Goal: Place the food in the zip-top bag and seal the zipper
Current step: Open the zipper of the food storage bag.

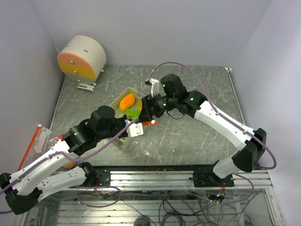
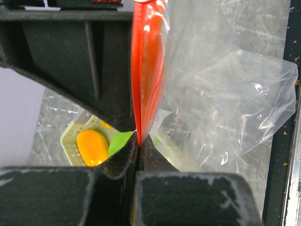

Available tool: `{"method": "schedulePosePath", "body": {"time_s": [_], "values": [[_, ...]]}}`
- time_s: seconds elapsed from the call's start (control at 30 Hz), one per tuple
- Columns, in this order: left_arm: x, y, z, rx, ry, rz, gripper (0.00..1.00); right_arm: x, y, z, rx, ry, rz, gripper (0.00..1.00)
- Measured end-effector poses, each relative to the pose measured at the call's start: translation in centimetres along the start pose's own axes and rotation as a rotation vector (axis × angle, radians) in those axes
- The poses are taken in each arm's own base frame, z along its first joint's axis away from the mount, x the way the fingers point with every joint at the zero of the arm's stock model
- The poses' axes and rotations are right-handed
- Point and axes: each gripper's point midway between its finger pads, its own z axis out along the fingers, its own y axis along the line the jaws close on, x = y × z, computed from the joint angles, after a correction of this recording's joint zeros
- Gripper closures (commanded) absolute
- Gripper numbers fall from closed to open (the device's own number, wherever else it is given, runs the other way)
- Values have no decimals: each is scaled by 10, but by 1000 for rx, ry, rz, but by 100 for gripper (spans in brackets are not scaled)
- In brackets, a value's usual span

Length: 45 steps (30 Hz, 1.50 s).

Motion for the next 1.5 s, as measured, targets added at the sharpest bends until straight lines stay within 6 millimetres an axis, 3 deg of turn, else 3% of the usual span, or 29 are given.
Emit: {"method": "schedulePosePath", "body": {"time_s": [0.4, 0.57, 0.7, 0.87, 1.1, 1.5], "values": [[5, 0, -3, -6, 22, 6, 93, 22, 6, 0, -47, 70, -21, 44], [7, -1, -2, 1, 30, 4, 93, 26, 5, 0, -33, 84, -29, 40], [7, -2, -2, 2, 30, 4, 93, 20, -7, -3, 33, 61, -14, 39], [5, -1, -4, -3, 22, 6, 93, -2, -14, -17, 63, -6, 6, 39], [5, -1, -4, -4, 21, 6, 93, -15, 4, -23, -1, -31, 3, 41], [6, 0, -4, -9, 28, 10, 93, 13, 30, -19, -97, 76, -4, 41]]}}
